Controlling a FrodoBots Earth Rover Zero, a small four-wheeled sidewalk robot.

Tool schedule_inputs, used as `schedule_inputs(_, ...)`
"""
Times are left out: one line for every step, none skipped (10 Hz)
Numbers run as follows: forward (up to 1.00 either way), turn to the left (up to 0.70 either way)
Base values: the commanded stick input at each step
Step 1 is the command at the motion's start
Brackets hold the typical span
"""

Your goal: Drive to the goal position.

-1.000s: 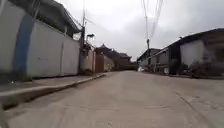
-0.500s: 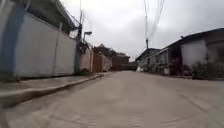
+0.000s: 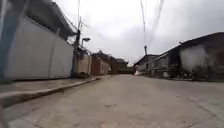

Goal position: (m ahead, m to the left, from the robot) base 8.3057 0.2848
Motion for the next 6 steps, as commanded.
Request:
schedule_inputs(0.85,0.00)
schedule_inputs(0.85,-0.11)
schedule_inputs(0.85,-0.25)
schedule_inputs(0.85,-0.34)
schedule_inputs(0.85,-0.31)
schedule_inputs(0.85,-0.14)
